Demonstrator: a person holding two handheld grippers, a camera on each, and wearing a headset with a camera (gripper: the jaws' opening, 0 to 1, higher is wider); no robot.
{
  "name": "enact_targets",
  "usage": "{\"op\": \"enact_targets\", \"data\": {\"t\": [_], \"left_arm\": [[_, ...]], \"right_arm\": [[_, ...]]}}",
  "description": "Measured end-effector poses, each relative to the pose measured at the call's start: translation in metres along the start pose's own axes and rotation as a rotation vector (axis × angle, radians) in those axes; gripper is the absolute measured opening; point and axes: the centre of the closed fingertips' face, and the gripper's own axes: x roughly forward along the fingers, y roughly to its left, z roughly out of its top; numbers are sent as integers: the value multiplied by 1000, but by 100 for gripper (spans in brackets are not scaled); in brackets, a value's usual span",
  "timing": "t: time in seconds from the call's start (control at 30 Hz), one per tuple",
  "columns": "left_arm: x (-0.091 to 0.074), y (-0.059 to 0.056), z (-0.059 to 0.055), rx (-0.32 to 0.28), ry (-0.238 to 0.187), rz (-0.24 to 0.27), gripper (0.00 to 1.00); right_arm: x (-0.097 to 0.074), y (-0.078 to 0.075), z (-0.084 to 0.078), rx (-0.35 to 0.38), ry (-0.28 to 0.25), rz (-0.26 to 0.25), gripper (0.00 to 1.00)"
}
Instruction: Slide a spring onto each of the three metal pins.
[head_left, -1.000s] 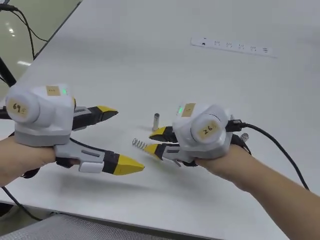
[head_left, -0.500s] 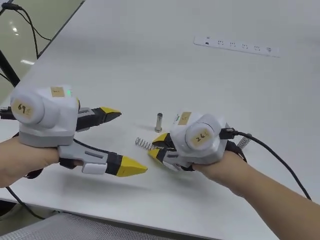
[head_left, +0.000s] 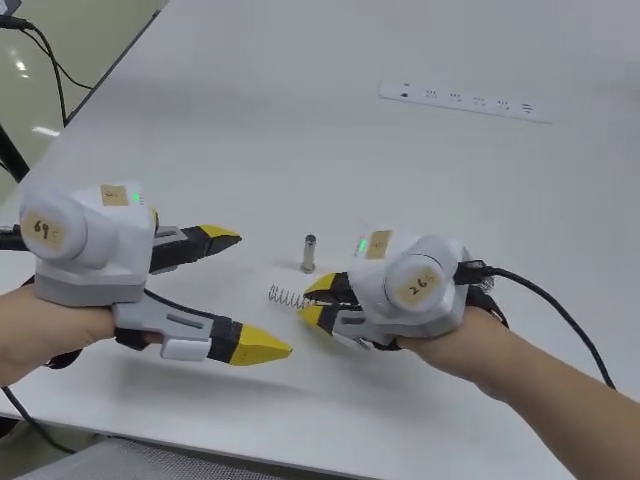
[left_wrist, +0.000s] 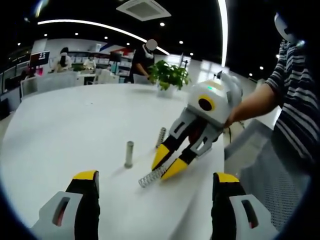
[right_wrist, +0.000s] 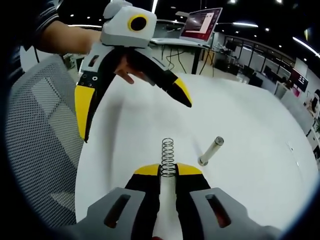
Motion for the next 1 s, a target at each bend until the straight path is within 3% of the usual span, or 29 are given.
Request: {"op": "enact_targets", "data": {"t": [0.6,1.0], "left_arm": [[11,-18,4,13,6,-63,83],[21,-31,8,21,13,-145,66]], "right_arm": [[-41,2,-8,-55,-25,15,7],[-59,5,-5,-85,-64,42,7]]}}
